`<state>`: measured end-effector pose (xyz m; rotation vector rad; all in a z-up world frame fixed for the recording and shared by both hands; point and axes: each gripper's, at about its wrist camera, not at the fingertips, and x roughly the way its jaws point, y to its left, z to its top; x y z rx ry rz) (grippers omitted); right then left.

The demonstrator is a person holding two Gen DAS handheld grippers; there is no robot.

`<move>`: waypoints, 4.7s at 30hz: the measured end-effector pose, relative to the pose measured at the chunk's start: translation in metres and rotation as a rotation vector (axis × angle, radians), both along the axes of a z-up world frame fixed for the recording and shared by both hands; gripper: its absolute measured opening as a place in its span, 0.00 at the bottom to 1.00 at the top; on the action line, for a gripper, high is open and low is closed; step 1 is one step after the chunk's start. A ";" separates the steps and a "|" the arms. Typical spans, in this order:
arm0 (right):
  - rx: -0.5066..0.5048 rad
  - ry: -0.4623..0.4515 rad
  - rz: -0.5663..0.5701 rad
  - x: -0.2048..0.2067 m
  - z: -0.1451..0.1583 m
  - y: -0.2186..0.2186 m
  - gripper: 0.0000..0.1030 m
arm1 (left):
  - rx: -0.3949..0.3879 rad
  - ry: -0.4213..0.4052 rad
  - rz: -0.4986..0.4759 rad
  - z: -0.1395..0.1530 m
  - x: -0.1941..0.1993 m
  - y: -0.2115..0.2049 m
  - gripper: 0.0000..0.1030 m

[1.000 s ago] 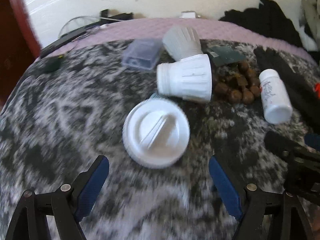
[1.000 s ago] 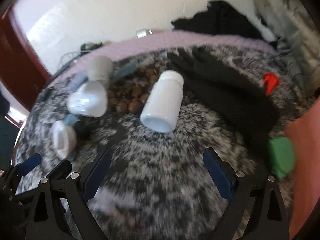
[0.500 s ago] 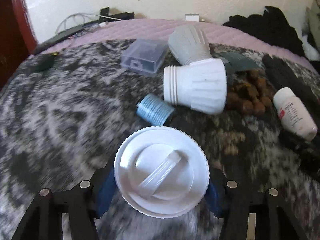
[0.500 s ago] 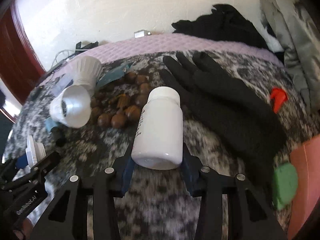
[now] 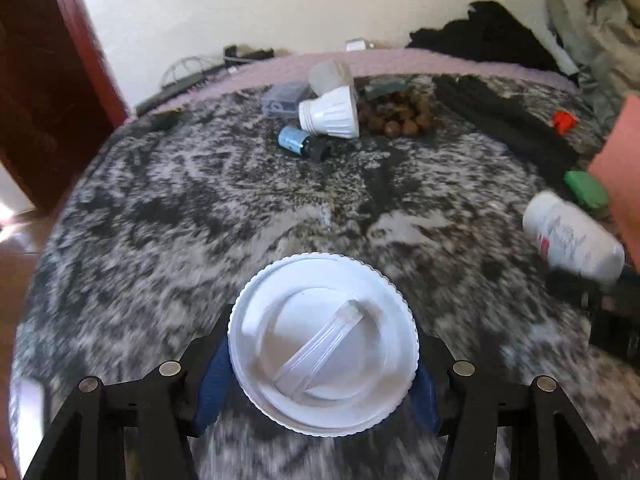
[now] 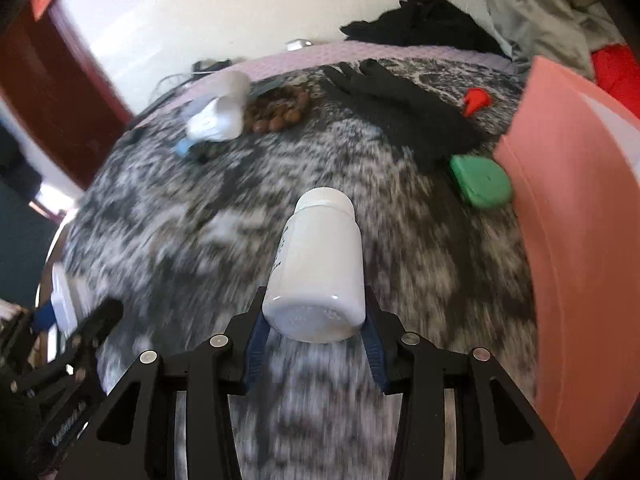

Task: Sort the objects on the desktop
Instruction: 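Lift lid and pill bottle and carry both tools over the pink box, then open both tools to drop the lid and pill bottle into the box, then grasp the small blue-labelled bottle with left tool while right tool grasps the second black glove, then carry bottle and glove over the pink box and open both tools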

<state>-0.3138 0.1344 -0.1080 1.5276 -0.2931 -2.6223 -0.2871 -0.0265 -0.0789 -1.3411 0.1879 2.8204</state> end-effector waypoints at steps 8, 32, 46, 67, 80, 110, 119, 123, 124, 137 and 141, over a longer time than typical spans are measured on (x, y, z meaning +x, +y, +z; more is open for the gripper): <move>-0.014 0.114 0.070 0.105 0.045 0.000 0.44 | 0.019 0.120 0.021 0.051 0.076 0.022 0.61; 0.117 0.550 -0.041 0.268 0.157 0.118 0.40 | 0.125 0.327 -0.217 0.139 0.155 0.150 0.61; 0.259 0.730 -0.359 0.293 0.210 0.223 0.39 | 0.226 0.412 -0.415 0.190 0.139 0.268 0.62; 0.158 0.558 -0.471 0.205 0.185 0.276 0.78 | 0.198 0.207 -0.220 0.128 0.029 0.225 0.83; 0.211 0.364 0.043 0.075 0.096 0.059 0.84 | 0.052 0.082 0.140 0.016 -0.057 0.015 0.87; 0.269 0.095 -0.136 -0.173 -0.046 0.065 0.13 | 0.188 -0.107 0.301 -0.078 -0.207 -0.033 0.23; 0.093 0.078 -0.045 -0.049 0.013 0.034 0.13 | 0.176 -0.081 0.324 -0.032 -0.062 -0.048 0.23; 0.066 0.122 0.014 0.024 0.036 0.022 0.13 | 0.226 -0.050 0.317 -0.013 0.007 -0.042 0.23; 0.053 0.131 0.029 0.042 0.041 0.019 0.13 | 0.226 -0.034 0.306 -0.007 0.023 -0.037 0.23; 0.041 0.487 0.061 0.236 0.133 0.057 0.13 | 0.226 0.210 0.056 0.083 0.154 0.074 0.23; 0.050 0.695 -0.094 0.286 0.185 0.108 0.13 | 0.245 0.300 -0.080 0.128 0.162 0.127 0.23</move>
